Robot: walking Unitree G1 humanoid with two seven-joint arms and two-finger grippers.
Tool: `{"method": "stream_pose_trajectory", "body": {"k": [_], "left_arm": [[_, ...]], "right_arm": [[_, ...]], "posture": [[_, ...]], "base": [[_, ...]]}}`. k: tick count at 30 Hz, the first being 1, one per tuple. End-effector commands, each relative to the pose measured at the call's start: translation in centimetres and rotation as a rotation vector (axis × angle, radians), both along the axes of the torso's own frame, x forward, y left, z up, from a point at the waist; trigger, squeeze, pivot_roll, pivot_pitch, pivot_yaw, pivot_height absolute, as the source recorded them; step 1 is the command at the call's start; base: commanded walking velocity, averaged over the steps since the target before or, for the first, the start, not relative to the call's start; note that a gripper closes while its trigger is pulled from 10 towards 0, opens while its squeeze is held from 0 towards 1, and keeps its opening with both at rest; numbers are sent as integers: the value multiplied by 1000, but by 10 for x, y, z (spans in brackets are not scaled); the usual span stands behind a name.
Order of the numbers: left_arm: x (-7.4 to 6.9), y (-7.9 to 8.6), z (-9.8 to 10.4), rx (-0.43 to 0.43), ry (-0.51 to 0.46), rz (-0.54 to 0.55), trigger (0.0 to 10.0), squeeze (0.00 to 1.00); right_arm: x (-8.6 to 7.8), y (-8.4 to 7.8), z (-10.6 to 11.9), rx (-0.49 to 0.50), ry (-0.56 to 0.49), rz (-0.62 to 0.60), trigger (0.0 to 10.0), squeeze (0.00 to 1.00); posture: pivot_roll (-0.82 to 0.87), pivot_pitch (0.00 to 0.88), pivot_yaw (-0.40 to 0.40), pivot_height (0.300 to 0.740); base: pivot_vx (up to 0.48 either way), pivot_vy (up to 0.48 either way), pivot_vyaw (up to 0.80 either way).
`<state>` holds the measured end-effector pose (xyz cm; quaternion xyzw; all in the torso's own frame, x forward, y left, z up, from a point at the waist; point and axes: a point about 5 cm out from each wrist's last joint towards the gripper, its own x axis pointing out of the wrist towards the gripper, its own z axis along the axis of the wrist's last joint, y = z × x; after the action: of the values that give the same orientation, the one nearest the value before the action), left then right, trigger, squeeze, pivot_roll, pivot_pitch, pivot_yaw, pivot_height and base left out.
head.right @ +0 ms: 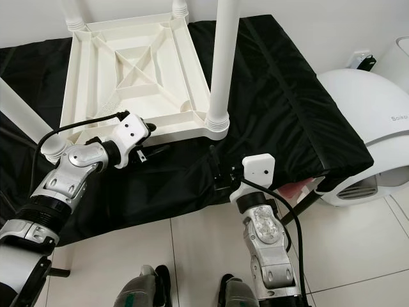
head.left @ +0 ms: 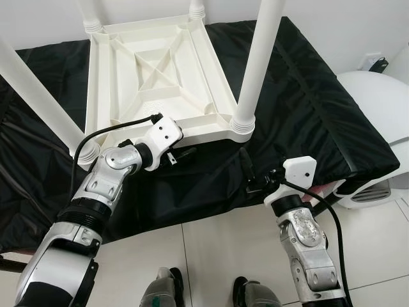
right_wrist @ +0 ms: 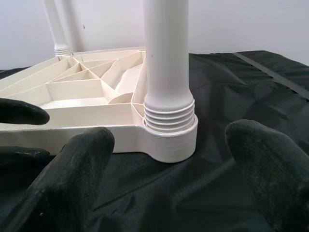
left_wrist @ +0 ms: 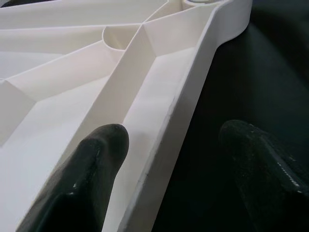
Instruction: Building children table
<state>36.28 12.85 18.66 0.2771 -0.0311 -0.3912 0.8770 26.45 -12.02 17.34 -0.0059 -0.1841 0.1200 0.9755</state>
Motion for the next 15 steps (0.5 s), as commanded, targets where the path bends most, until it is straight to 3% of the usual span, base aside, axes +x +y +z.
{"method": "stream_pose_trajectory", "body": {"k": [1,15], "left_arm": [[-1,-2,-3,45,33,-60,10000,0],[9,-7,-10,70,163,-94,10000,0]], "right_arm": [[-1,3,0,-1,-2,10,10000,0],[-5,4,-1,-18,4,17,10000,0]], "posture": [[-25,175,65,740],[-39,203,79,740]], "base": [[0,0,0],[0,0,0]]}}
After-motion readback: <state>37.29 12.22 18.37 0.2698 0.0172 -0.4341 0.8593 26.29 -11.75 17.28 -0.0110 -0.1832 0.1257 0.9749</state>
